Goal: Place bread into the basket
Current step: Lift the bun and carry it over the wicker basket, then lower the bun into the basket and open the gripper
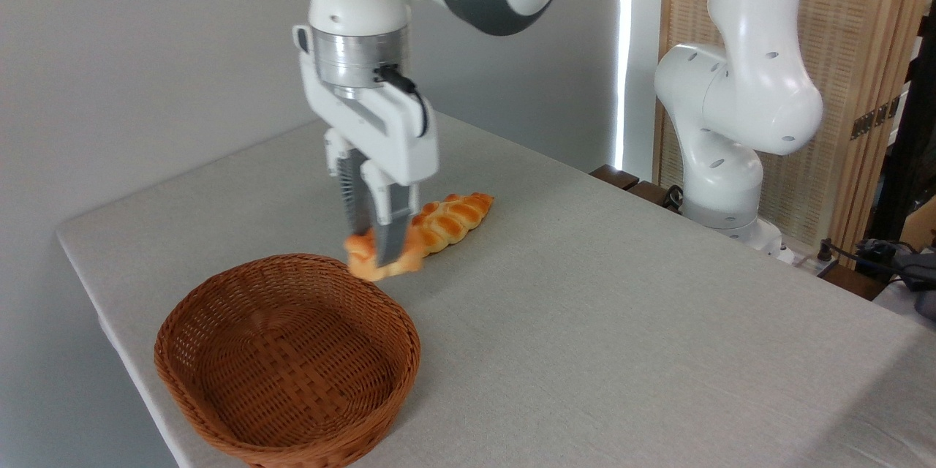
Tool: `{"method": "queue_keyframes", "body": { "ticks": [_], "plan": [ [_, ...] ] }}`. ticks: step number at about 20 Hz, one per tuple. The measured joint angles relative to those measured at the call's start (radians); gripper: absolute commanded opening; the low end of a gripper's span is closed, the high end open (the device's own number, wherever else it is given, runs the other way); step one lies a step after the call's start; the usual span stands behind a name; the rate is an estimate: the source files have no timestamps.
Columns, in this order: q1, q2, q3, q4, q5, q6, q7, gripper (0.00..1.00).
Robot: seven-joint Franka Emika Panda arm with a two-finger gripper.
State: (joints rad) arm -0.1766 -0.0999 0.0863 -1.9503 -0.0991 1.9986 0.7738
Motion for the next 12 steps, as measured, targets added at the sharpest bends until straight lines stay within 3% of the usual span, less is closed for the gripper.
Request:
{"method": "queue_keyframes", "body": {
  "ticks": [1, 5, 6, 7, 8, 12],
  "plan": [
    [0.0, 0.021, 0.0, 0.017, -0.009, 0.028, 0.0, 0.73],
    [-0.002, 0.104, -0.002, 0.061, -0.034, 0.146, -0.003, 0.74],
    [-0.003, 0.124, -0.003, 0.066, -0.034, 0.179, -0.007, 0.8],
    [-0.004, 0.143, -0.003, 0.069, -0.034, 0.206, -0.01, 0.95],
    [-0.005, 0.159, -0.003, 0.073, -0.034, 0.223, -0.011, 1.0],
    [-0.006, 0.202, -0.004, 0.079, -0.036, 0.266, -0.012, 1.0]
  ]
}}
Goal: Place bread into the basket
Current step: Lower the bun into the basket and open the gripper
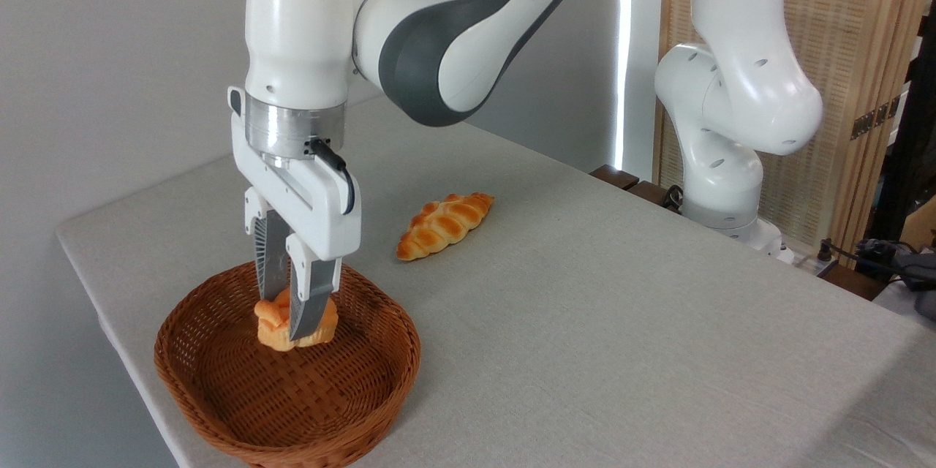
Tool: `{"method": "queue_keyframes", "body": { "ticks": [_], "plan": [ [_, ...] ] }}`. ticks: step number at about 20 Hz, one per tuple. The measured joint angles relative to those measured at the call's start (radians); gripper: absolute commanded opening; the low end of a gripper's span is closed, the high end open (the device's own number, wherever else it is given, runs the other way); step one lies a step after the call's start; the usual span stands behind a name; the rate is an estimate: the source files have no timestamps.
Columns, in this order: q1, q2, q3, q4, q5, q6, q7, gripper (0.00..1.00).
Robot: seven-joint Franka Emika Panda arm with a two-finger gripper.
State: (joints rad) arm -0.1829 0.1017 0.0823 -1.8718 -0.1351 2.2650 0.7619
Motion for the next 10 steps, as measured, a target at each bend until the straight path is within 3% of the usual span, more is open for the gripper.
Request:
{"method": "queue_keyframes", "body": {
  "ticks": [10],
  "plan": [
    [-0.002, 0.006, 0.0, 0.005, -0.017, 0.008, 0.0, 1.0]
  ]
}}
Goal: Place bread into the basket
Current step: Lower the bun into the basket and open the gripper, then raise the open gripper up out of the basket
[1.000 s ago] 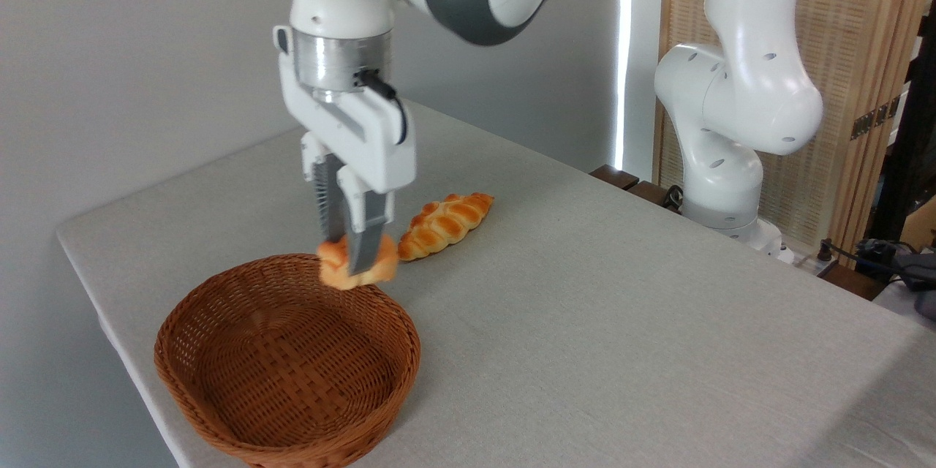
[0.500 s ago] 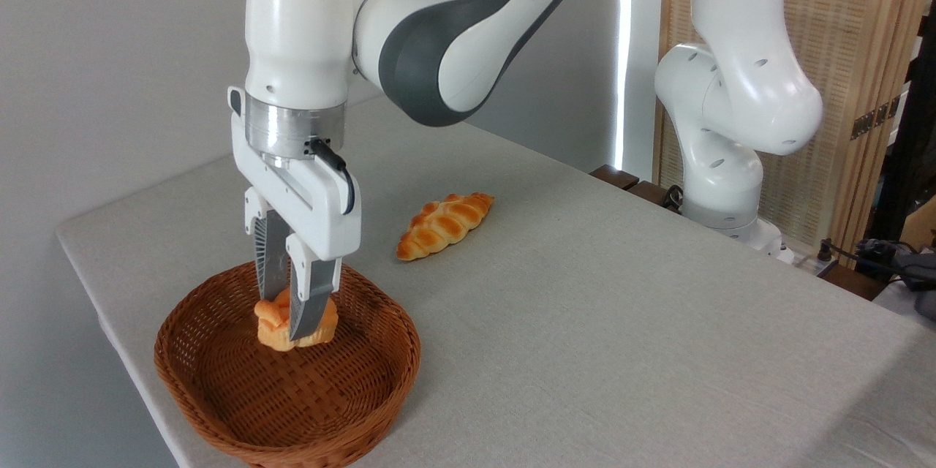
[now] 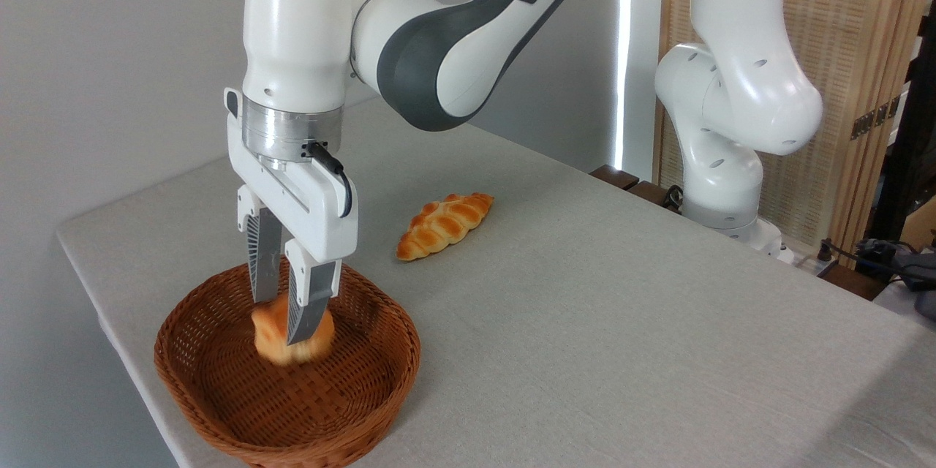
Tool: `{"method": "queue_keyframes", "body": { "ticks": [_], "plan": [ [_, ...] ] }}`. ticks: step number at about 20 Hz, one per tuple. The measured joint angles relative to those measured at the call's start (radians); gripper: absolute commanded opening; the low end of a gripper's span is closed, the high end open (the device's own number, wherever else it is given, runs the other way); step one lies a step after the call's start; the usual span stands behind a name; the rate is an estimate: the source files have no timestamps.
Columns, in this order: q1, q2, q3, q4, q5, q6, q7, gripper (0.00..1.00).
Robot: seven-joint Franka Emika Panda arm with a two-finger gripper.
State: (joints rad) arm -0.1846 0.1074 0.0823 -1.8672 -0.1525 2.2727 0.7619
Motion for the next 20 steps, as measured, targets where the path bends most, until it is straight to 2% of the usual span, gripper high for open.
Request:
{"method": "queue_keyframes", "body": {
  "ticks": [11, 16, 18, 20],
  "plan": [
    [0.005, -0.012, 0.005, 0.006, 0.0, -0.012, -0.001, 1.0],
    [0.009, -0.096, 0.011, 0.032, 0.0, -0.194, -0.045, 1.0],
    [0.009, -0.124, 0.015, 0.061, 0.0, -0.303, -0.069, 1.0],
    [0.01, -0.14, 0.02, 0.105, 0.022, -0.411, -0.081, 1.0]
  ]
}}
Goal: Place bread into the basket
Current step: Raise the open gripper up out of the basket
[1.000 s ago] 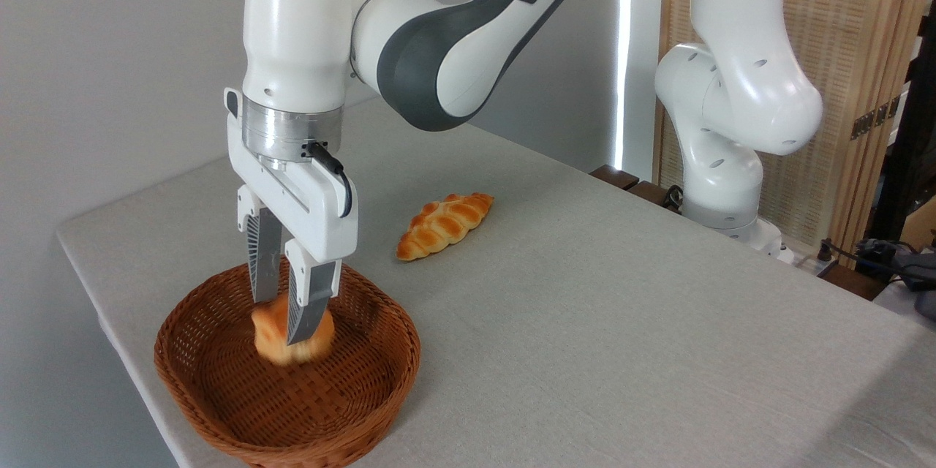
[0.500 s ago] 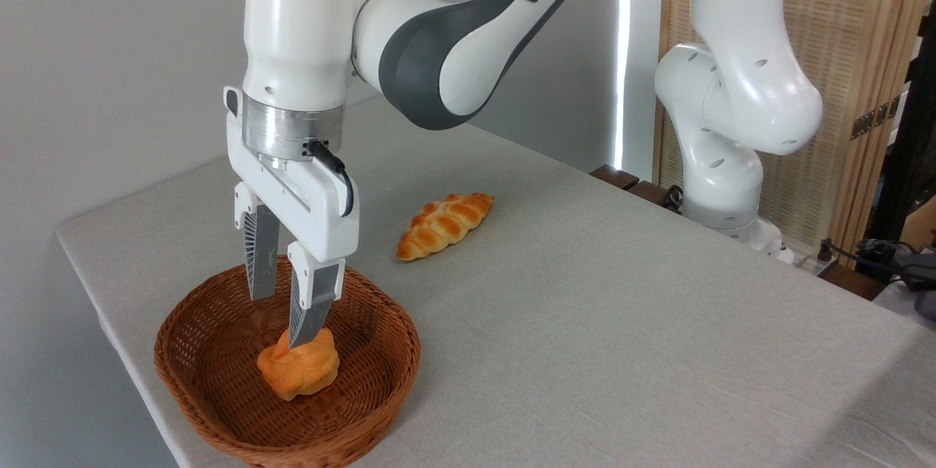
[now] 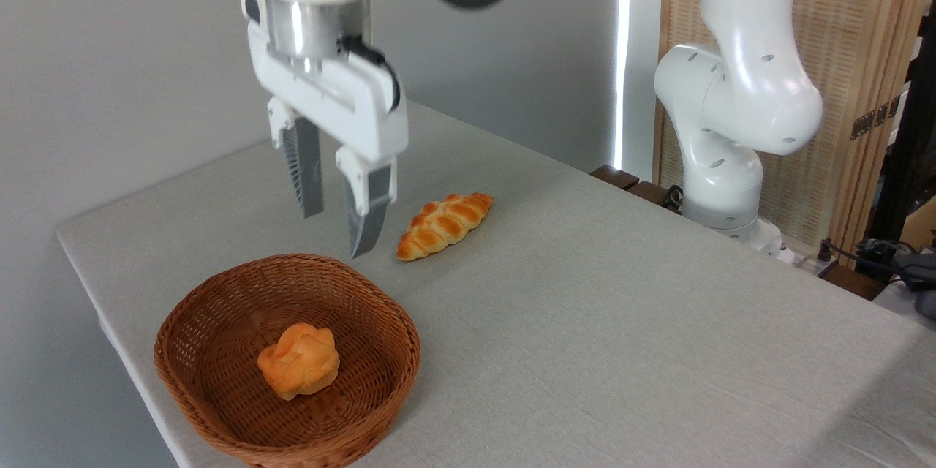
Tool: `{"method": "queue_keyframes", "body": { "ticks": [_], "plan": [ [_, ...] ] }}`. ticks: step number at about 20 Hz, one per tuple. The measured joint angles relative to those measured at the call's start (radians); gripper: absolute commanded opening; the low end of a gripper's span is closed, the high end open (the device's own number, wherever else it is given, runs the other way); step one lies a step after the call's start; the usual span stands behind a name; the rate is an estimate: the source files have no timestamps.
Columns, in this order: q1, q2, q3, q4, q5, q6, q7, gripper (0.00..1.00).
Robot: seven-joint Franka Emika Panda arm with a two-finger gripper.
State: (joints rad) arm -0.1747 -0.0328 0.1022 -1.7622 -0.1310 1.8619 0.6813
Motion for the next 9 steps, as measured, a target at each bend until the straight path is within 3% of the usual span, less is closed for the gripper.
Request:
{"method": "queue_keyframes", "body": {
  "ticks": [6, 9],
  "plan": [
    [0.0, -0.007, 0.0, 0.081, 0.036, -0.084, -0.003, 1.0],
    [0.0, -0.007, 0.0, 0.082, 0.092, -0.095, -0.003, 1.0]
  ]
}}
